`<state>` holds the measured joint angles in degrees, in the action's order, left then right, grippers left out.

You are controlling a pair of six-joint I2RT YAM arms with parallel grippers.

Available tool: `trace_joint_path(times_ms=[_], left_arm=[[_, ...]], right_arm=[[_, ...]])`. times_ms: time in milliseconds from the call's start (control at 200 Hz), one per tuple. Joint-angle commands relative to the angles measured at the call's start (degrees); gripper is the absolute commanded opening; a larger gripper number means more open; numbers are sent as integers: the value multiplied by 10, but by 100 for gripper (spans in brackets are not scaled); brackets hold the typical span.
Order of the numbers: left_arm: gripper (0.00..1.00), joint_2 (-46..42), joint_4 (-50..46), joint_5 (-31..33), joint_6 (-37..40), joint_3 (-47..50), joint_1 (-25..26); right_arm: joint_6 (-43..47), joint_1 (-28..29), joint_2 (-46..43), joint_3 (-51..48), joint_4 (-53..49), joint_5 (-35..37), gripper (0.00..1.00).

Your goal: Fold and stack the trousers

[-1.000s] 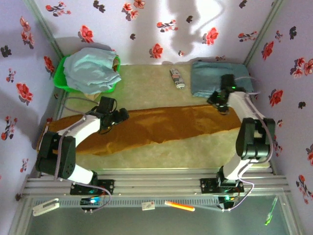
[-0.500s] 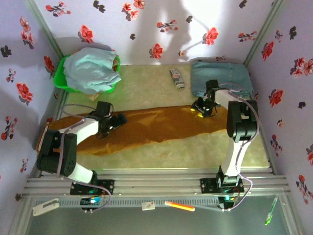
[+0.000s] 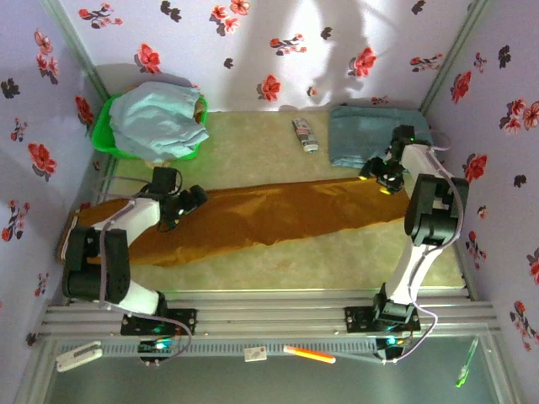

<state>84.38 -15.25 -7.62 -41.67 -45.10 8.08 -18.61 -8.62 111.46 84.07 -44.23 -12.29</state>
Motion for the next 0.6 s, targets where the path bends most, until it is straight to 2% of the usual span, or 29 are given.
trace_joint_path(times_ms=[0,155,285,325,425,535,595], left_arm=[[97,-47,-26,-2,-11,10,-3],[97,-96,-28,-5,-16,44,-3],[97,-115,-24,-7,-21,67,-4],[97,-118,-16,-16,-24,75,-4],[97,-121,-8,-23,-26,86,-5],[97,-119,-7,-23,-19,86,-4],[97,-119,-8,-22,-17,85,-5]], right_arm=[[53,-31,5,15,-59,98,74],[-5,-85,2,-12,-57,127,76],[-51,-121,-34,-76,-22,140,78],[-57,-133,-46,-94,-9,141,82],[-58,-153,-45,-107,6,92,88],[-58,-153,-11,-97,12,34,84],[-64,-153,5,-94,12,28,76]])
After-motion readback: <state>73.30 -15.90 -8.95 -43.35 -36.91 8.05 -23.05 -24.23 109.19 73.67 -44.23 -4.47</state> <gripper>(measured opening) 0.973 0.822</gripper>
